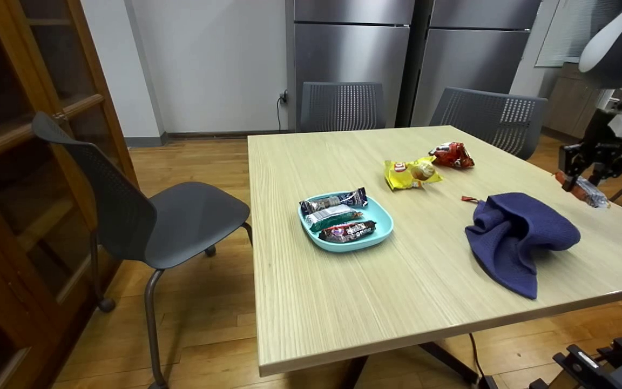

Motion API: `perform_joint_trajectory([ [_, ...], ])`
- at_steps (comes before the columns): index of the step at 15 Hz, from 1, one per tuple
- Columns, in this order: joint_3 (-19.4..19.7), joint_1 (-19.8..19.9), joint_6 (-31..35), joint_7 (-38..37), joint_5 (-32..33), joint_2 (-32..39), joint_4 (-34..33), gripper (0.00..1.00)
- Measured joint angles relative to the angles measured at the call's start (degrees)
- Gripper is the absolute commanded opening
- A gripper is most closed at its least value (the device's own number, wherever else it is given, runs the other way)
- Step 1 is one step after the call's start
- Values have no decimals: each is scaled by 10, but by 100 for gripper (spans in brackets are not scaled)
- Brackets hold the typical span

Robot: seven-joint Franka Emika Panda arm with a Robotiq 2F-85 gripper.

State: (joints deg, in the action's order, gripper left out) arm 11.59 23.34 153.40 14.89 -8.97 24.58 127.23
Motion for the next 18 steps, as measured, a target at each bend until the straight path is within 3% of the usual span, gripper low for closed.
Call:
perform_joint_trajectory([
  [8, -45, -60, -1, 0, 1, -72, 31, 17],
  [18, -111, -180, -1, -19, 5, -74, 34, 17],
])
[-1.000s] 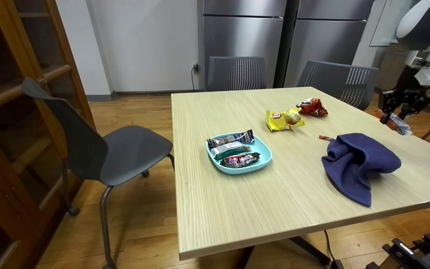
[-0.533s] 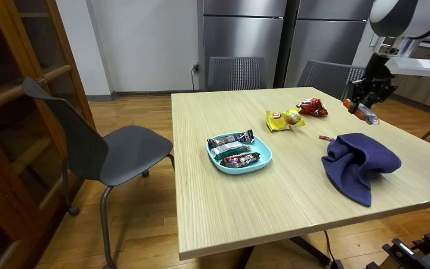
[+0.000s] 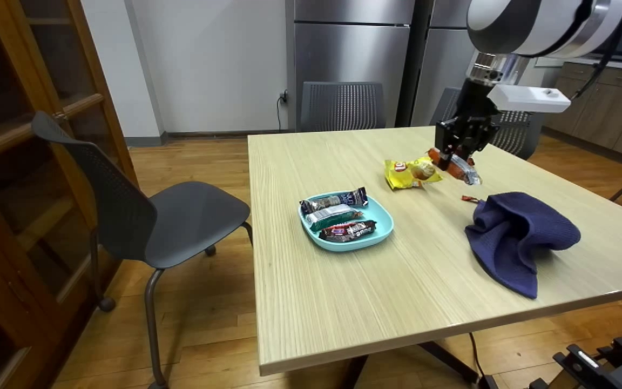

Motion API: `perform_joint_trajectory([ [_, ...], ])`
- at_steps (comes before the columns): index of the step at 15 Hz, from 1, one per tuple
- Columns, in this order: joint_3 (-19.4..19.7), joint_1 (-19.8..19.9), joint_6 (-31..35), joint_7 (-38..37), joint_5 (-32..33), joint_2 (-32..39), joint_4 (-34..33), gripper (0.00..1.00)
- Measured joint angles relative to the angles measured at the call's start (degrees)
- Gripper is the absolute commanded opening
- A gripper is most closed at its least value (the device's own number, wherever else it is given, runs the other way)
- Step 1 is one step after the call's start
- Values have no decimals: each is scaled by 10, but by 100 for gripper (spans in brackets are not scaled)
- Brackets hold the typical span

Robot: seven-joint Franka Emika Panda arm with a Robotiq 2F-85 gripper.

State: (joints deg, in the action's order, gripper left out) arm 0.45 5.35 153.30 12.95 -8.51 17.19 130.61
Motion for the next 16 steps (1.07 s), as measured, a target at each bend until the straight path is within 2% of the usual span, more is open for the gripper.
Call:
perform_joint_trajectory([
  [9, -41, -63, 1, -14, 9, 68, -46, 17],
  [16, -46, -102, -1, -16, 72, 120, -92, 17],
])
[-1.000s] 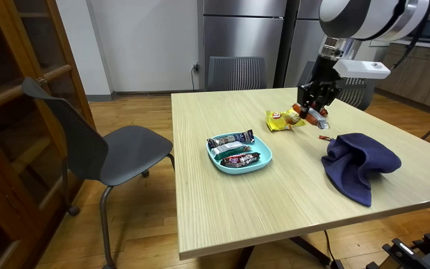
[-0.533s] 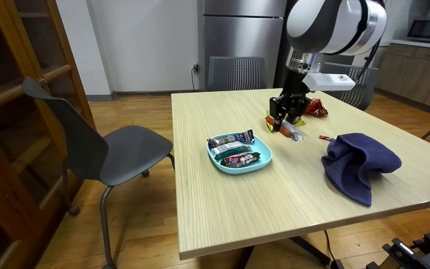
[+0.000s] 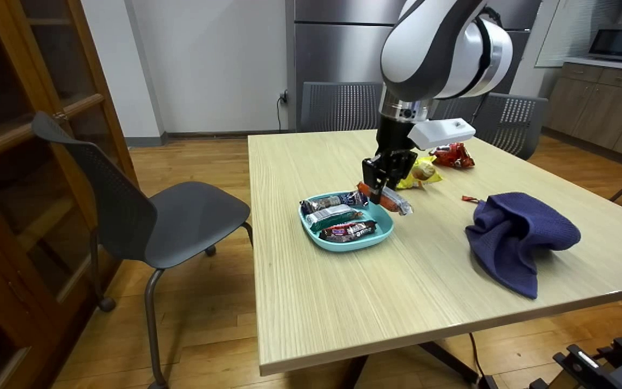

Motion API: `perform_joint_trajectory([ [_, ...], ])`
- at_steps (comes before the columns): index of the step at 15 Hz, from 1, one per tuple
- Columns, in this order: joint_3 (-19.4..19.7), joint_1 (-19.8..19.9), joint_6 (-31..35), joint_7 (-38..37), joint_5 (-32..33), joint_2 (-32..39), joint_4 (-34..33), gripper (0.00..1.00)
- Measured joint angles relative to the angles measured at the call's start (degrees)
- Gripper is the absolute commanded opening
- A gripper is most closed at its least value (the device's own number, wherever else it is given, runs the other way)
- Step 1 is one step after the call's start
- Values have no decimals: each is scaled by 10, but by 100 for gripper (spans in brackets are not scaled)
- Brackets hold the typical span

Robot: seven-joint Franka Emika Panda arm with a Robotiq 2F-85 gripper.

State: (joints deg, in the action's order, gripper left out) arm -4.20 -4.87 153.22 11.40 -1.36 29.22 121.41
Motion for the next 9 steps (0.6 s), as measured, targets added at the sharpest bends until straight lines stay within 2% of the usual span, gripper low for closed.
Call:
perform_joint_trajectory([
  [9, 0, -21, -13, 0, 37, 67, -62, 17],
])
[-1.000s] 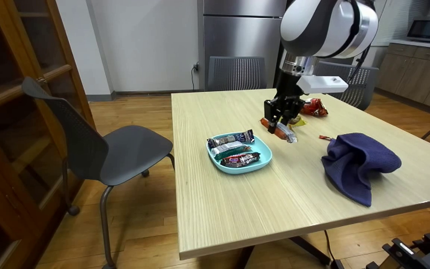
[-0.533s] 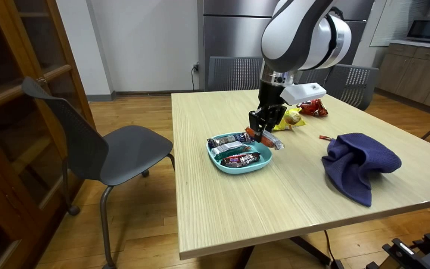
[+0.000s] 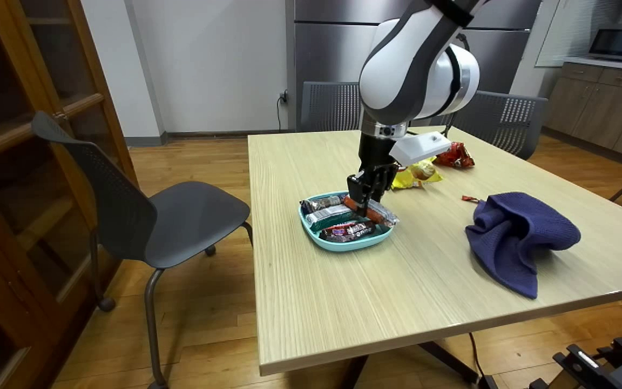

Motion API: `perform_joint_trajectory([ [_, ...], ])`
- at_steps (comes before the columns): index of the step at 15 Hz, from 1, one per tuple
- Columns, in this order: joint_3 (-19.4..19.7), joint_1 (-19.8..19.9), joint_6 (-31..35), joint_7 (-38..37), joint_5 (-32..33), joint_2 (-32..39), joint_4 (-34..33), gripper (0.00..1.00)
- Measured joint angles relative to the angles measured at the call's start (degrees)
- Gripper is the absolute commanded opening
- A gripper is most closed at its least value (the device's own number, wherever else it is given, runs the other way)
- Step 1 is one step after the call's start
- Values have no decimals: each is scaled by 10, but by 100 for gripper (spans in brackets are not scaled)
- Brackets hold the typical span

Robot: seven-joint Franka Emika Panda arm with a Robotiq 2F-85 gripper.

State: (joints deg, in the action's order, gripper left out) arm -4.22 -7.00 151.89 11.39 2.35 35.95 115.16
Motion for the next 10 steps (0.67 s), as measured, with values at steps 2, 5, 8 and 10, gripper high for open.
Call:
perform_joint_trajectory([
  [2, 0, -2, -1, 0, 4, 8, -10, 17],
  [5, 0, -5, -4, 0, 7, 15, -23, 17],
  [8, 0, -7, -5, 0, 10, 21, -30, 17],
  [10, 0, -8, -5, 0, 17, 22, -30, 67],
])
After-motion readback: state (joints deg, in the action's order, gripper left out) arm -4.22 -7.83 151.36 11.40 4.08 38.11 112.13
